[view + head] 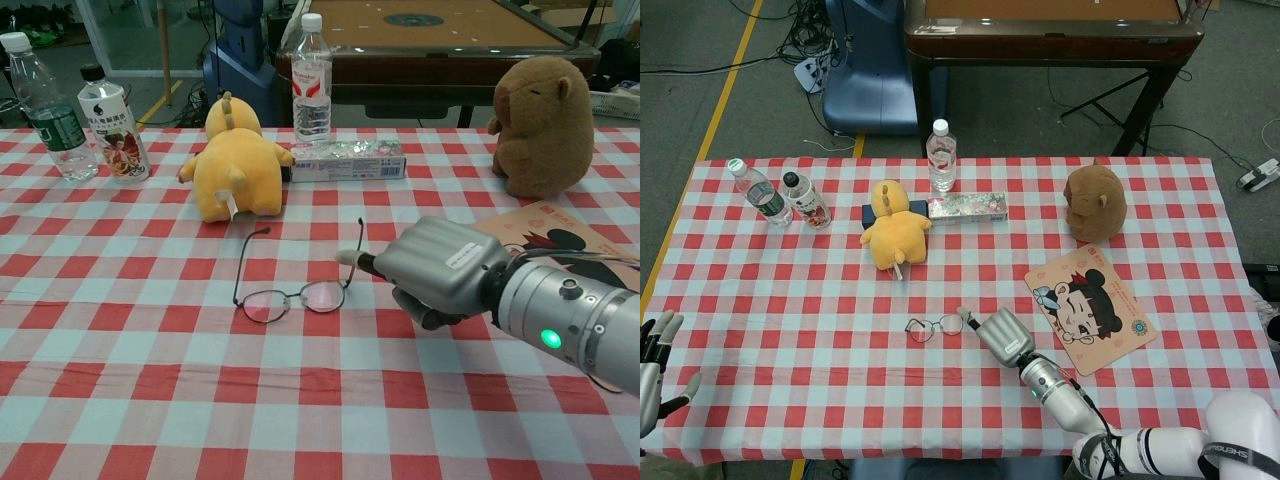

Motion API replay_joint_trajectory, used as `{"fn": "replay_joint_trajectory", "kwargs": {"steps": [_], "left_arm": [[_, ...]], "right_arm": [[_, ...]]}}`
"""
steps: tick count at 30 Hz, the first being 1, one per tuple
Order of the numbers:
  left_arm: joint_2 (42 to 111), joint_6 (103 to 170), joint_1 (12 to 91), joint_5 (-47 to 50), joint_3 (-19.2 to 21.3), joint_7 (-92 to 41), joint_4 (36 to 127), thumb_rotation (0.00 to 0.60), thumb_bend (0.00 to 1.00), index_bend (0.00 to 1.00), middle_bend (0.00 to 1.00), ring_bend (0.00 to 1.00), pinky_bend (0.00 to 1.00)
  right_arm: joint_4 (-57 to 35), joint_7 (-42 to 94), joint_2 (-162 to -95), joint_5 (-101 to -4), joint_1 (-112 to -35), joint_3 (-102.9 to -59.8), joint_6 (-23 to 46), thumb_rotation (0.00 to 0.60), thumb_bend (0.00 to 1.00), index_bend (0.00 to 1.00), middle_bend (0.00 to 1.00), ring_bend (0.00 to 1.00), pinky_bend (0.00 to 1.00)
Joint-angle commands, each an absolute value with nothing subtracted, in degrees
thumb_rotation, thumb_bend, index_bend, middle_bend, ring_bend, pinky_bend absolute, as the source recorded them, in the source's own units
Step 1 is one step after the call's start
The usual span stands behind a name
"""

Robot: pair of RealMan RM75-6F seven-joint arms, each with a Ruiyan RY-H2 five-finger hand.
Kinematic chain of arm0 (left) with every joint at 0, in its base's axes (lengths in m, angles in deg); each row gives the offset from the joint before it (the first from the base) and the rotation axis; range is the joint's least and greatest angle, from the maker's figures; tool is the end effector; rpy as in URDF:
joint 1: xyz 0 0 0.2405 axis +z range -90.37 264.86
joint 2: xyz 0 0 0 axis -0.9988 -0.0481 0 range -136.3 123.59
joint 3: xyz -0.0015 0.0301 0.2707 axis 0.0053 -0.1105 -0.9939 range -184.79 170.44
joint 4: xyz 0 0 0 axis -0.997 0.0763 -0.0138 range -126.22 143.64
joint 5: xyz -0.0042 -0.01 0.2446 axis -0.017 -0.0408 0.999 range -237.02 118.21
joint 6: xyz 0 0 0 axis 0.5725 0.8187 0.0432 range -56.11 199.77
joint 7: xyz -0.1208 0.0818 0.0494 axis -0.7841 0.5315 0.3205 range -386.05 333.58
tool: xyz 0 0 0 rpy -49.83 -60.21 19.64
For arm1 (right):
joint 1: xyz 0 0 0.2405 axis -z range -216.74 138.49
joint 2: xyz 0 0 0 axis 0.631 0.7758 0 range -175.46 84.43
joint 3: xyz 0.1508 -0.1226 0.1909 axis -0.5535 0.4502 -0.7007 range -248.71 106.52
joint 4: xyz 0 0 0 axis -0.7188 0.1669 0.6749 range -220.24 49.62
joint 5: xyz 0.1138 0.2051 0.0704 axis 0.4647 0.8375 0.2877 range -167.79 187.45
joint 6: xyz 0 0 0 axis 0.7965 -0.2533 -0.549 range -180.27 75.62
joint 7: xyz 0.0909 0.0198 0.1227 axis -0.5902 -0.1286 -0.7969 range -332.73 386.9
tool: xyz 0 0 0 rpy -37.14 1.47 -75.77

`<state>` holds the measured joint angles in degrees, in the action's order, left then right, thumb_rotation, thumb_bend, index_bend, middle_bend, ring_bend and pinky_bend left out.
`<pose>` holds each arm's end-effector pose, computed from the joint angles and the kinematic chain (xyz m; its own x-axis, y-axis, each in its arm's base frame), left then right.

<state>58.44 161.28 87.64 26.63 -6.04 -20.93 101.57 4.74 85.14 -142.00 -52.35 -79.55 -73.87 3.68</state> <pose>-0.3498 0.1560 0.1356 0.4634 -0.0006 0.8861 0.8837 0.0747 -0.4621 -0.1395 -0.2879 -0.1201 0.8347 -0.1239 0.5366 -0.4931 -0.6020 0.6280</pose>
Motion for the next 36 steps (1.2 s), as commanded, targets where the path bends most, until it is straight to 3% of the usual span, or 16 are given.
{"fn": "replay_joint_trajectory", "kwargs": {"steps": [1, 14, 20, 26, 31, 36], "left_arm": [[58.7, 161.0, 87.5, 26.8, -6.2, -20.6, 101.6, 0.6, 0.32, 0.0, 0.0, 0.0, 0.0], [59.0, 160.7, 87.2, 27.3, -6.3, -19.3, 102.4, 0.6, 0.32, 0.0, 0.0, 0.0, 0.0], [58.8, 161.1, 87.3, 27.4, -6.3, -19.0, 102.8, 0.6, 0.32, 0.0, 0.0, 0.0, 0.0], [58.6, 161.0, 87.4, 27.3, -6.4, -19.0, 102.9, 0.6, 0.32, 0.0, 0.0, 0.0, 0.0], [58.7, 161.0, 87.4, 27.5, -6.5, -18.8, 103.1, 0.6, 0.32, 0.0, 0.0, 0.0, 0.0], [58.8, 161.1, 87.4, 27.8, -6.6, -18.7, 103.2, 0.6, 0.32, 0.0, 0.0, 0.0, 0.0]], "right_arm": [[5.9, 84.8, -140.3, -51.8, -78.6, -73.2, 5.4, 0.6, 0.7, 0.0, 1.0, 1.0, 0.9], [6.4, 81.7, -133.2, -50.8, -76.8, -71.7, 7.9, 0.6, 0.7, 0.0, 1.0, 1.0, 0.9], [8.7, 71.2, -130.5, -61.1, -76.5, -68.4, 5.4, 0.6, 0.7, 0.0, 1.0, 1.0, 0.9], [9.8, 59.0, -127.1, -74.8, -74.6, -65.0, 9.4, 0.6, 0.7, 0.0, 1.0, 1.0, 0.9], [12.6, 57.0, -123.9, -79.0, -73.9, -64.0, 10.8, 0.6, 0.7, 0.0, 1.0, 1.0, 0.9], [12.5, 57.4, -125.3, -79.4, -74.5, -65.5, 9.6, 0.6, 0.7, 0.0, 1.0, 1.0, 0.9]]}}
